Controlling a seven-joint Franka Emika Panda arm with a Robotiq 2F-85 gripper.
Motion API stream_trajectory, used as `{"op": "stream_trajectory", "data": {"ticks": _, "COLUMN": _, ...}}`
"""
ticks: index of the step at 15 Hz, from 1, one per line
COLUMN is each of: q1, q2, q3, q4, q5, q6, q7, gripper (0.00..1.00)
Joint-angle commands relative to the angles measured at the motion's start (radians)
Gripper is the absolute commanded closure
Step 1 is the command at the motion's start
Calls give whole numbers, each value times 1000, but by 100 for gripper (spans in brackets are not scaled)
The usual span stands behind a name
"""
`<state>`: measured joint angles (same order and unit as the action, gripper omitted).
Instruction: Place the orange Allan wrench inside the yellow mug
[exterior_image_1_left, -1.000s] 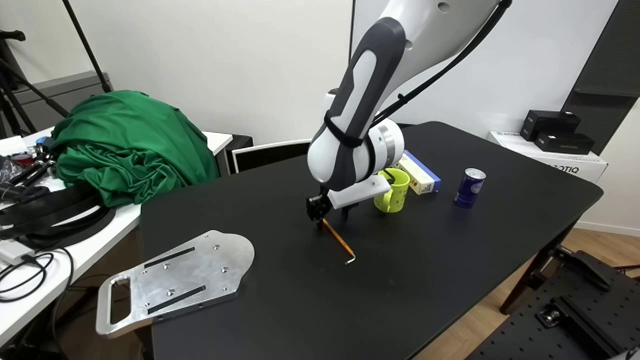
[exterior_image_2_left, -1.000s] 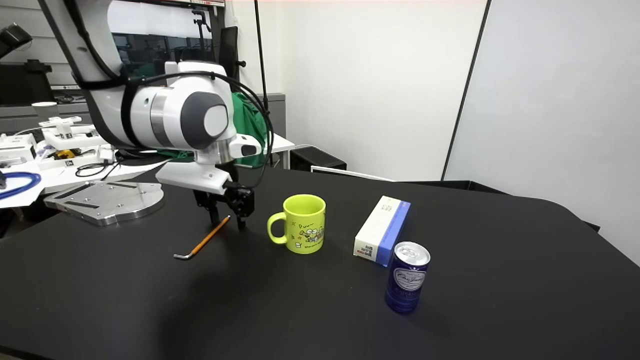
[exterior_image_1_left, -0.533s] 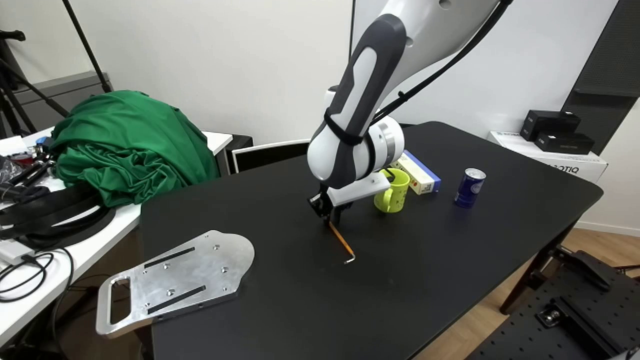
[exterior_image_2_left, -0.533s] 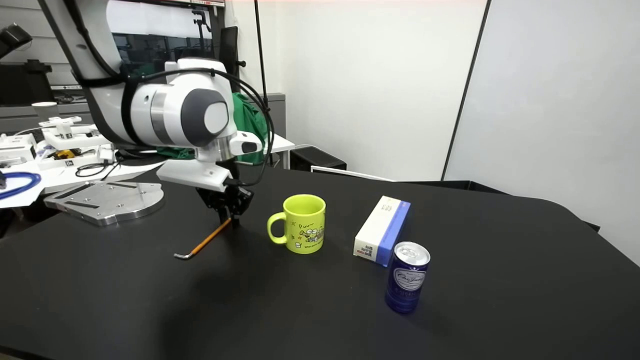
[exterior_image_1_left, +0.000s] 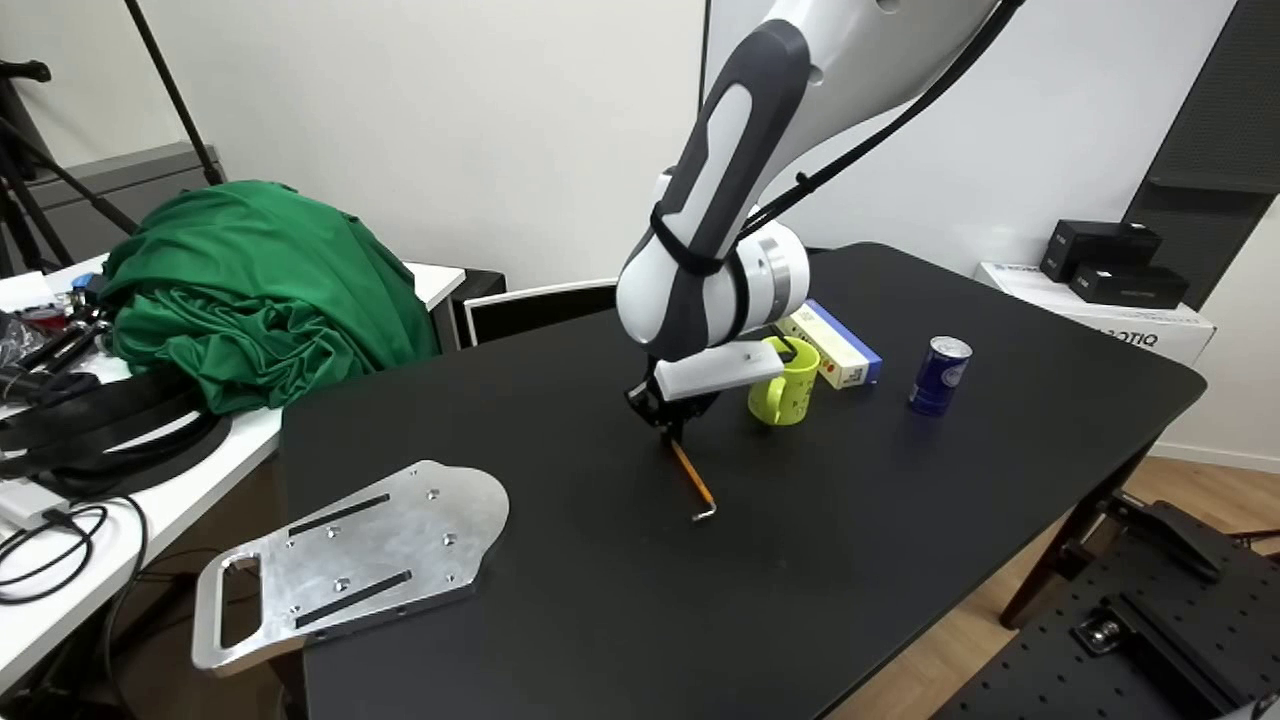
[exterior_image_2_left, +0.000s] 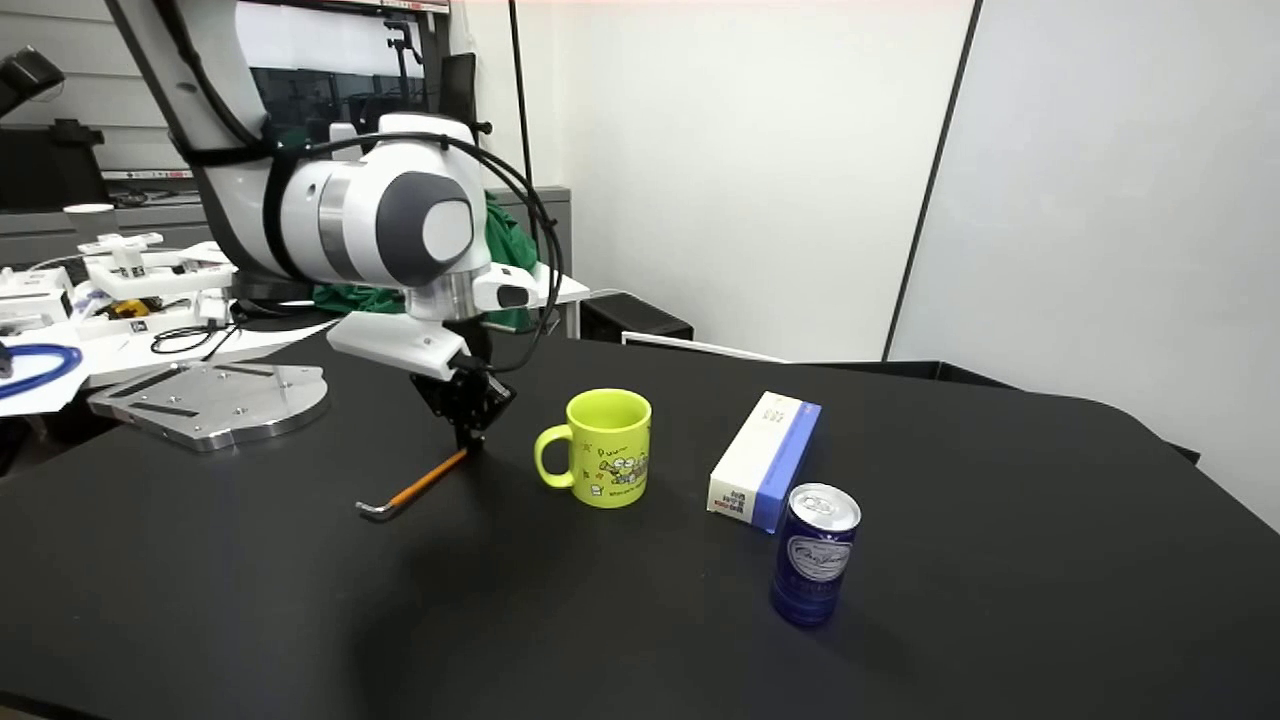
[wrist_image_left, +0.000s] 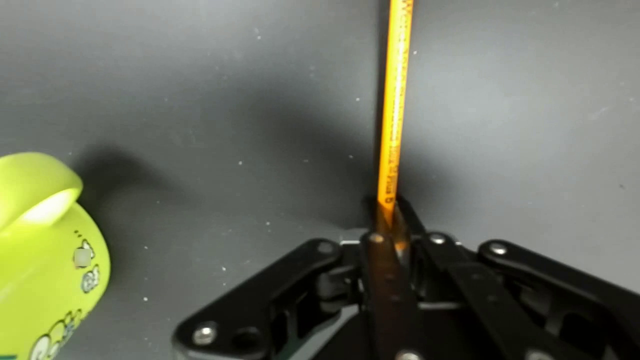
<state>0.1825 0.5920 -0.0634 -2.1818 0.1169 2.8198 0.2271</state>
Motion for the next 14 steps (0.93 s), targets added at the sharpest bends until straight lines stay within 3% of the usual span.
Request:
{"op": "stream_trajectory", "data": {"ticks": 1, "q1": -49, "q2": -24, "q3": -18, "q4": 56, "q5": 23, "q6": -126, "q7": 65, "gripper": 98}}
{"op": "stream_trajectory", "data": {"ticks": 4, "q1": -67, "q2": -53, "q3": -50, "q4": 78, "q5": 9, "q6": -151, "q7": 83, "gripper": 98}}
{"op": "stream_trajectory", "data": {"ticks": 10, "q1": -138, "q2": -162, "q3": -11, "q4": 96, "q5": 36, "q6": -287, "q7": 27, "gripper": 98}}
{"op": "stream_trajectory", "data": {"ticks": 14, "q1": -144, "q2": -232, "q3": -23, "q4": 80, "q5": 7, "q6": -305, "q7": 46, "gripper": 98}}
